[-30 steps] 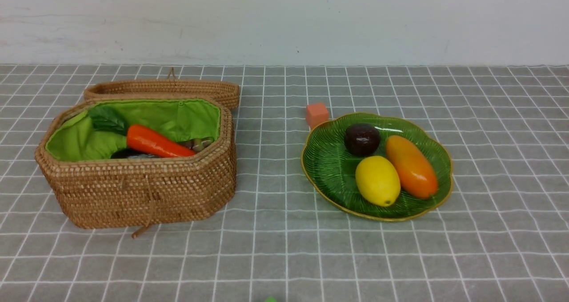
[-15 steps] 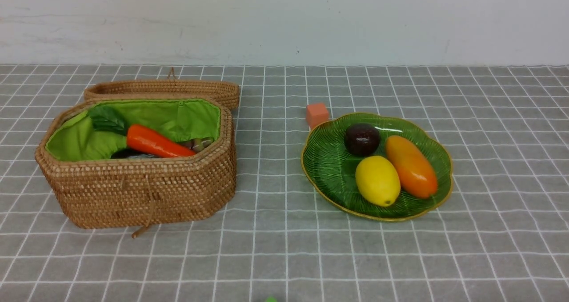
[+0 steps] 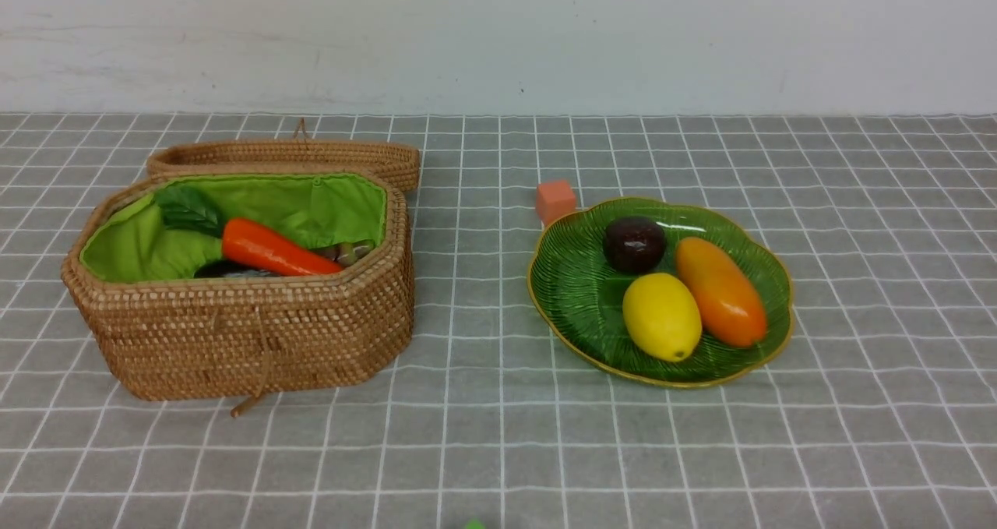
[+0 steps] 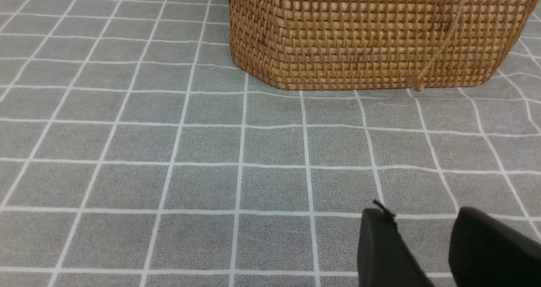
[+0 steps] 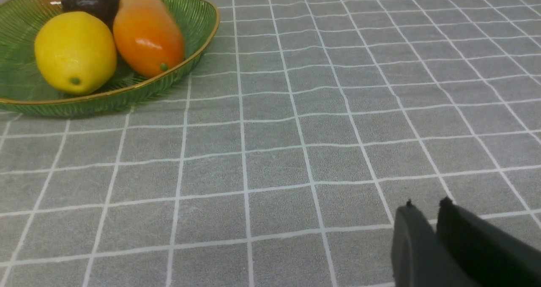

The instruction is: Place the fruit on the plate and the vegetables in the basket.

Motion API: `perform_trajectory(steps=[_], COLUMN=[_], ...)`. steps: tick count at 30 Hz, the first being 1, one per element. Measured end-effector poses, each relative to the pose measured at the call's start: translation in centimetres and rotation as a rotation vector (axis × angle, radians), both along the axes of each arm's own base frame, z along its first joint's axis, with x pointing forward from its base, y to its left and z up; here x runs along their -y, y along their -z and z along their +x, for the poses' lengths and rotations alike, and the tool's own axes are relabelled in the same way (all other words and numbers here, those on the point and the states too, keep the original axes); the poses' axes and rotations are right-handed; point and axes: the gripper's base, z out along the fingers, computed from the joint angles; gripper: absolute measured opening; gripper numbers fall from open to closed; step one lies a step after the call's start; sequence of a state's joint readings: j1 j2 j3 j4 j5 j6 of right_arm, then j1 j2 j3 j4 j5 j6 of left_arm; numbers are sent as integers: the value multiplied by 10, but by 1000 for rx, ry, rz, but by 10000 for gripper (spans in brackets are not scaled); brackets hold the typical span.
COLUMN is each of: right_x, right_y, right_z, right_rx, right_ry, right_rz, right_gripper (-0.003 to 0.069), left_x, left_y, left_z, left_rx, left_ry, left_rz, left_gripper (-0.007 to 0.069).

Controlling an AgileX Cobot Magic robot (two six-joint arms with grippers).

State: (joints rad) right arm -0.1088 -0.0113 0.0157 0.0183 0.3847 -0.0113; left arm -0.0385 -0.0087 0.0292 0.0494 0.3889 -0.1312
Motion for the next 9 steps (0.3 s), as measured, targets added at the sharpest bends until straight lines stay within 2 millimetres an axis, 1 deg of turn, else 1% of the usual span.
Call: perform_trajectory(steps=[9], right_x=[0], right_y=[0], right_z=[0], right_rx=[0], right_ry=[0], right_rz=[0], right_gripper=[103], left_x=[0], left_y=[0], left_z=[0], left_rx=[0], left_ry=[0], left_rz=[0], left_gripper=[239])
